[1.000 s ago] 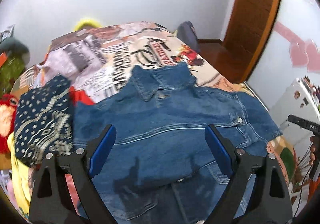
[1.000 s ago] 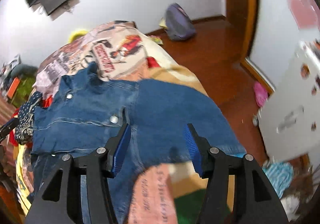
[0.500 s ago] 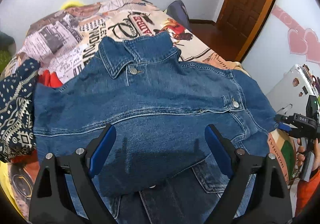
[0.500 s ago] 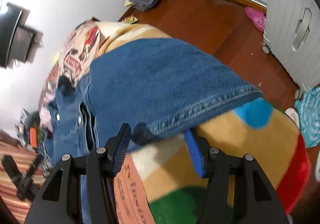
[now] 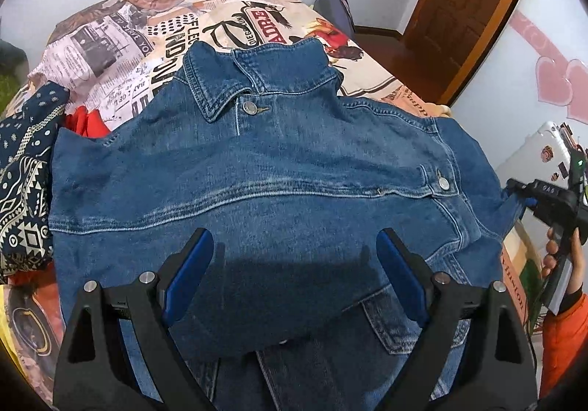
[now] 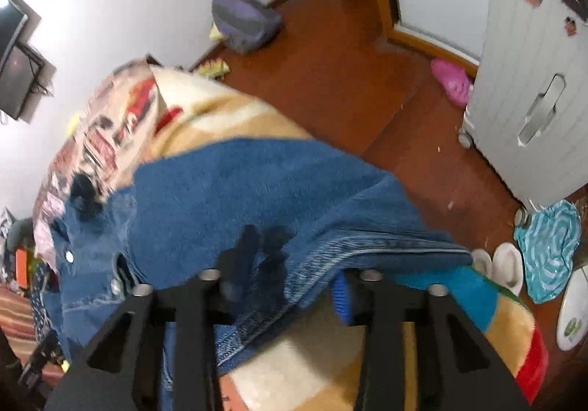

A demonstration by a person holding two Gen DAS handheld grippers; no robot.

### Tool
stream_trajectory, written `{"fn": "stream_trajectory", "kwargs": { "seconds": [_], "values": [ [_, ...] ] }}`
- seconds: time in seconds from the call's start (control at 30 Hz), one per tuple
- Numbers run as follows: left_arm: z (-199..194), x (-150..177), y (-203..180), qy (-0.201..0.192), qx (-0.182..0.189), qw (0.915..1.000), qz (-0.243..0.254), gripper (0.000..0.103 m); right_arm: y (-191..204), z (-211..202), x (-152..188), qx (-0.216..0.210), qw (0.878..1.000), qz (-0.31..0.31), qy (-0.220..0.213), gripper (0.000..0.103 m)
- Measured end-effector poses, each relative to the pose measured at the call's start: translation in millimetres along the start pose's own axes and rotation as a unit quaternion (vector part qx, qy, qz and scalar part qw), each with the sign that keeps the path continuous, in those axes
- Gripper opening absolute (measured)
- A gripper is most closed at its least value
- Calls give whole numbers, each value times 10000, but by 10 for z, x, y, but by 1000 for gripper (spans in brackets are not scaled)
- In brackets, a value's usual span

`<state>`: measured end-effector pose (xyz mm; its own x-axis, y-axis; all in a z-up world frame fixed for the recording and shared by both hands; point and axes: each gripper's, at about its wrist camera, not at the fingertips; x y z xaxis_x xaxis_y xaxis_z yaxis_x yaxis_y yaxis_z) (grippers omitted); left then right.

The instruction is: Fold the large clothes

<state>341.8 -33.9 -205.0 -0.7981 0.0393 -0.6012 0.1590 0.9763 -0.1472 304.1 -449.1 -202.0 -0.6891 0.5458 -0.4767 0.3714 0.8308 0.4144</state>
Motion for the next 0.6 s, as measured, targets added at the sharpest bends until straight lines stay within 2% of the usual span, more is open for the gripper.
{"fn": "stream_trajectory", "kwargs": {
  "seconds": [0.07,0.2,0.33,0.47,0.6],
  "values": [
    [-41,21,-8,-32,-43,10000,57,90,55,-98,-34,-113,9999,-81,-12,15],
    [-194,68,-22,-169,-126,9996,205,90,347,-388,-120,-424,9973,-504,-334,11],
    [-373,86,-10,-321,-159,9990,281,90,916,-673,-148,-829,9882,-1148,-585,11],
    [-577,100,39,-501,-198,9980,327,90,1418,-860,31,-1498,9726,-1665,-617,10],
    [-721,109,107,-611,-255,9974,294,90,1849,-825,394,-1626,9577,-2334,-445,11]
  ]
}}
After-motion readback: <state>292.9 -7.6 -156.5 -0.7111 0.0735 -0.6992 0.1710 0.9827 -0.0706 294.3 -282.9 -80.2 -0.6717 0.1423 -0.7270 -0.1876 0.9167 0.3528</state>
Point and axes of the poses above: each gripper's, at about its wrist camera, not at the fingertips, and z roughly the way its jaws point, y to its left, x to its underside, and after that the axes turned 7 degrees about -y, right-handed
